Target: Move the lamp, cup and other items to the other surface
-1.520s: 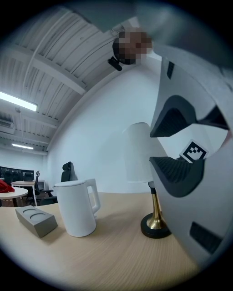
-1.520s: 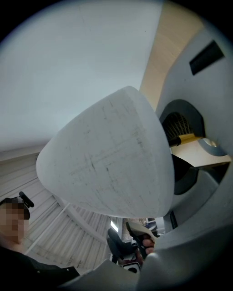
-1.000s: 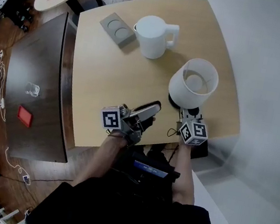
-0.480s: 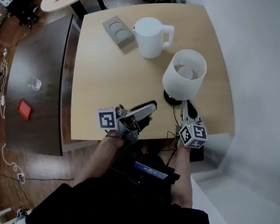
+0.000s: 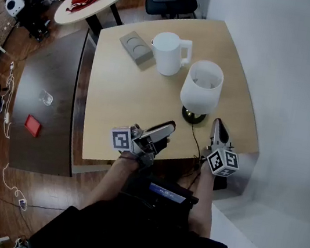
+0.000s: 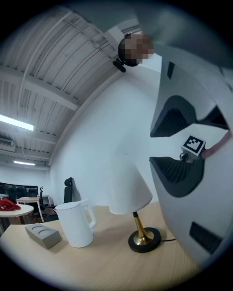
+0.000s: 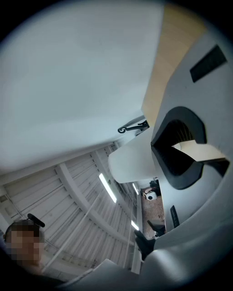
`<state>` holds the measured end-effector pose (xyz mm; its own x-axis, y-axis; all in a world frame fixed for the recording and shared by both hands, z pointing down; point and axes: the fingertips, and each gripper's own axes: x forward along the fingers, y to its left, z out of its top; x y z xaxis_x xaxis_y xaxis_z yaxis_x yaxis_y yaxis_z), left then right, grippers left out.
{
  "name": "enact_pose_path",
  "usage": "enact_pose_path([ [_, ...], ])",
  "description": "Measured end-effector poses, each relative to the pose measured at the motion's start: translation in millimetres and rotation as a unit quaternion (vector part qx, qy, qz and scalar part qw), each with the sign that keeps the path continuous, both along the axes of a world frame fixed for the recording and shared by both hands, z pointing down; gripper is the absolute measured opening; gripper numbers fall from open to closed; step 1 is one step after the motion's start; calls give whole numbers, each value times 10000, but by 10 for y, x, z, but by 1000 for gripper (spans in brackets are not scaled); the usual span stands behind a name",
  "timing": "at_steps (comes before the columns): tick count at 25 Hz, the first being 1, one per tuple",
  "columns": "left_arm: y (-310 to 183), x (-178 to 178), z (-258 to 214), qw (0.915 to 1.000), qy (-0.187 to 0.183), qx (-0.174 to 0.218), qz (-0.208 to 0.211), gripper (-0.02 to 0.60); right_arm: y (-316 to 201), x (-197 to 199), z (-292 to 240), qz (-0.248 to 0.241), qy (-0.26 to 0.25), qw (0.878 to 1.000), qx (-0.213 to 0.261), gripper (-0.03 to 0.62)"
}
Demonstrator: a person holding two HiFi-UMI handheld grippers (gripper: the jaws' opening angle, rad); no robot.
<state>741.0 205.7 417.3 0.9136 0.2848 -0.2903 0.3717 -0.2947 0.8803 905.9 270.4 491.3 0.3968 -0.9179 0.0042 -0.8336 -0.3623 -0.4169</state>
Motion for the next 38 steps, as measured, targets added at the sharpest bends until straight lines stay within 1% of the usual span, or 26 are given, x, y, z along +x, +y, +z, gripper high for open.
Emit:
enact_pose_path([
  [4,-34,-169,-142,9999,163,-9,54,138,14,-169,-422,32,285,9990,336,14],
  [8,-85,-486,-258,9992,309,42,231,138,-53,-542,-779,18,508,9971,558,14],
  [11,-181,-804,-277,9987,334,23,387,138,-150,-936,-955,71,527,9966,633,14],
  [13,-260,-1052,-293,9983,370,-18,459,138,-216,-1246,-1004,83,507,9969,596,14],
  [16,-379,-1437,-302,9972,469,-101,577,138,-316,-1743,-991,111,451,9976,516,14],
  [20,-519,-1900,-236,9954,573,-188,745,138,-430,-2343,-969,149,550,9976,389,14],
  [25,-524,-2300,-224,9920,733,-368,962,138,-332,-2902,-1150,274,770,9958,422,14],
  [30,-394,-2517,-302,9889,877,-474,1105,138,-191,-3238,-1347,301,919,9948,318,14],
  [35,-265,-2605,-341,9873,934,-564,1156,138,-123,-3369,-1480,246,984,9944,292,14],
  [38,-212,-2690,-358,9881,910,-531,1117,138,-113,-3457,-1479,158,933,9949,339,14],
])
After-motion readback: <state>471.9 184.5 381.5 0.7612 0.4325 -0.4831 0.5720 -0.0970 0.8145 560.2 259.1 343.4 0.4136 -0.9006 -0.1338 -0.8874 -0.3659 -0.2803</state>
